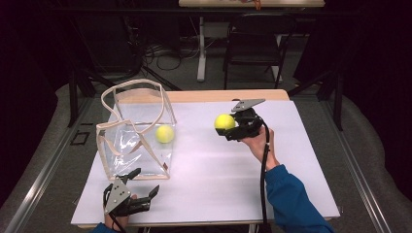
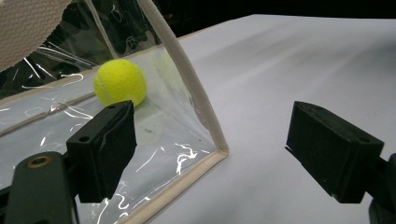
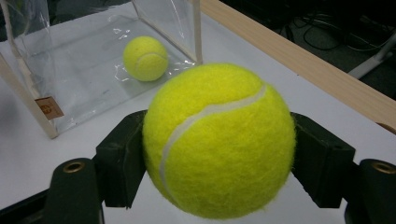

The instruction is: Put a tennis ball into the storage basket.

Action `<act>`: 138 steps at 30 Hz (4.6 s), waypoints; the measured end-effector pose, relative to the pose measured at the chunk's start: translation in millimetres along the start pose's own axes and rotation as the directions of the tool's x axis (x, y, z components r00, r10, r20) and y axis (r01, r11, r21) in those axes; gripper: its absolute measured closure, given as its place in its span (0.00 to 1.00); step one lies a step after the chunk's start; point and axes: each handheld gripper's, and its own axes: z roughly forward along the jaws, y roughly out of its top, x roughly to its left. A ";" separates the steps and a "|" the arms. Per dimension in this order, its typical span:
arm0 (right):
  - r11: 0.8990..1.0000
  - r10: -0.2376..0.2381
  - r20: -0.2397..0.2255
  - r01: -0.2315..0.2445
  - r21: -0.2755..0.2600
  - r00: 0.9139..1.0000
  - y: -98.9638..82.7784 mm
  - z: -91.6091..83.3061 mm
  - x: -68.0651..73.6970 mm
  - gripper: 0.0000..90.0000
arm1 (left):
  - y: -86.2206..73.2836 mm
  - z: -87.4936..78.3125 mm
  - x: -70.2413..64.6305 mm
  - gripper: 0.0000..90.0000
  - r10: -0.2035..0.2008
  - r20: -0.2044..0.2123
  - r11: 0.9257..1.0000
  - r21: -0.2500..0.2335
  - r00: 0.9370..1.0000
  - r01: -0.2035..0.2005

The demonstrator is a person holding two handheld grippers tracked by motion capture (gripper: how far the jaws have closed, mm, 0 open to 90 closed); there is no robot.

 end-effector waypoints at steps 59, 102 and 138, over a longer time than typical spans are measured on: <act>0.997 -0.052 -0.043 0.050 -0.058 0.998 45.8 3.1 11.6 0.29 | -0.2 -0.7 0.2 0.17 0.003 0.000 1.000 0.001 1.000 -0.003; 0.994 -0.083 -0.080 0.077 -0.073 0.993 69.7 14.2 20.0 0.29 | -0.6 -0.2 0.3 0.17 -0.002 -0.005 1.000 -0.001 1.000 0.002; 0.990 -0.105 -0.093 0.095 -0.107 0.990 89.7 15.9 26.4 0.29 | -0.8 -1.0 0.4 0.17 -0.005 -0.006 1.000 -0.003 1.000 0.005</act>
